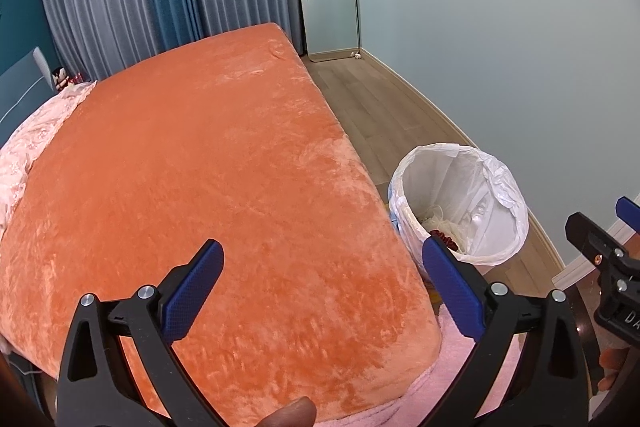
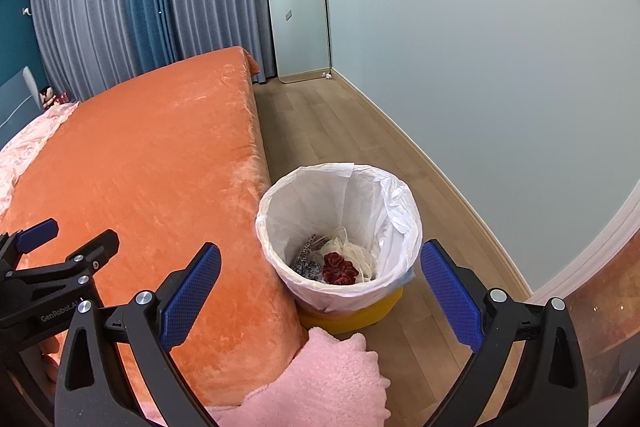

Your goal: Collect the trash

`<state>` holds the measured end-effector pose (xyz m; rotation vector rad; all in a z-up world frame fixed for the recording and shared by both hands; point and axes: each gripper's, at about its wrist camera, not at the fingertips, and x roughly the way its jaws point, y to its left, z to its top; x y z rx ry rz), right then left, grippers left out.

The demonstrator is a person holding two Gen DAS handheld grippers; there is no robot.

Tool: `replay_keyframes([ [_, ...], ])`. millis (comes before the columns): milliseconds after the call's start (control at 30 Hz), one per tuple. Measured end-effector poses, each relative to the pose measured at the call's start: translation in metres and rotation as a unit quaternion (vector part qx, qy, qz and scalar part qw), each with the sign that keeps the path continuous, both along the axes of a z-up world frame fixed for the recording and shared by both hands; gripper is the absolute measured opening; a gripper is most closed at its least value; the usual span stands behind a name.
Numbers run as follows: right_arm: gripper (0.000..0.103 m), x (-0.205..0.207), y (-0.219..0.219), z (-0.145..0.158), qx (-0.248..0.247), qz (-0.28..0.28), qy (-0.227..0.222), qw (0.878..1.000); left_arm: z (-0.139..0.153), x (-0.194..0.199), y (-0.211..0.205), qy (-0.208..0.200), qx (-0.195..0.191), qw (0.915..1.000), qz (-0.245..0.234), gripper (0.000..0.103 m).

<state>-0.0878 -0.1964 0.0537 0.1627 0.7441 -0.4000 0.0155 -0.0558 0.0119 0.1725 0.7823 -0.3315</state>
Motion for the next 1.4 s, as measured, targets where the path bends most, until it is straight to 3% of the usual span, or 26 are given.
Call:
replay_keyframes([
  [1400, 0.096, -0.002, -0.001, -0.001, -0.026, 0.002, -0.002, 1.0, 0.001, -0.009, -0.01, -0.016, 0.019, 0.9997, -0.001, 0.096],
])
